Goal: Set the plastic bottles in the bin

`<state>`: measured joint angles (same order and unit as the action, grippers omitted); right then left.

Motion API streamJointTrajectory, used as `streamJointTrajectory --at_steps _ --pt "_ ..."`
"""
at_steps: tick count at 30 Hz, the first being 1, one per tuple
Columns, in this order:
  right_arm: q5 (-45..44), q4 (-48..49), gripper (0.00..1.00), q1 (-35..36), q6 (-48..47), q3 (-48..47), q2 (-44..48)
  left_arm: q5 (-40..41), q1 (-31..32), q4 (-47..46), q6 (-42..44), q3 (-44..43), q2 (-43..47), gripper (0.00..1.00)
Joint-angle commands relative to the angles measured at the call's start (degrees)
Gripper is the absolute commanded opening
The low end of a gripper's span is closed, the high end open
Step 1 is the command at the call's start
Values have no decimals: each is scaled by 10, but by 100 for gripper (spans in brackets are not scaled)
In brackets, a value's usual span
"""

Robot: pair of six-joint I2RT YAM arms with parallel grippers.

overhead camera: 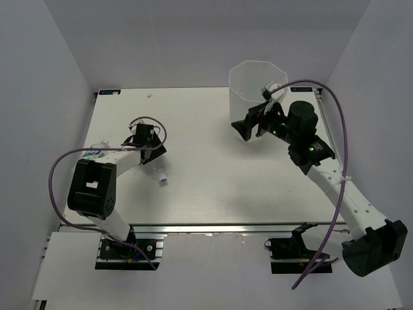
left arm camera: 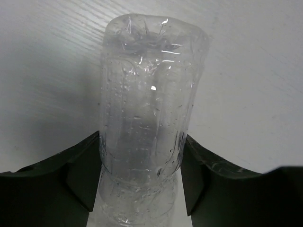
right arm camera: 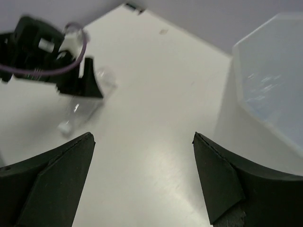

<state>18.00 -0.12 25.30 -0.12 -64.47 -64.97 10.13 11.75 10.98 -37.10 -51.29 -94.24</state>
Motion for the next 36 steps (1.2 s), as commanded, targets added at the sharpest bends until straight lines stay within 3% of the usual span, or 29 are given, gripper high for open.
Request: streamJointTrajectory --at_steps 1,4,8,11,15,25,28,29,31,32,33,34,36 --pt "120 -21 89 11 29 20 -16 -25 12 -29 9 -21 40 53" --pt "134 -18 89 45 47 26 -47 -41 27 -58 1 -19 86 43" --pt "123 34 89 120 98 22 -103 -36 72 -105 -32 -15 162 43" --pt "59 45 89 164 133 -8 -158 -12 110 -155 -62 -8 204 44" --pt "-14 83 89 173 205 -24 -197 37 148 -177 -84 -7 243 44" --pt "49 158 89 186 241 -40 -258 76 202 -239 -107 -3 259 44" --pt "63 170 70 186 245 -44 -272 77 208 -250 -111 -7 253 44" --pt "70 170 57 186 249 -51 -276 76 209 -254 -111 -8 252 45" --pt "85 169 43 186 255 -55 -285 70 209 -257 -109 -18 248 49" --pt "85 166 27 186 255 -56 -285 69 209 -257 -102 -21 245 53" --pt "84 167 22 186 256 -56 -284 69 209 -255 -97 -26 245 64" --pt "79 166 18 185 253 -56 -281 64 209 -254 -92 -35 245 96" --pt "65 156 14 183 243 -62 -271 70 209 -226 -69 -50 245 98"
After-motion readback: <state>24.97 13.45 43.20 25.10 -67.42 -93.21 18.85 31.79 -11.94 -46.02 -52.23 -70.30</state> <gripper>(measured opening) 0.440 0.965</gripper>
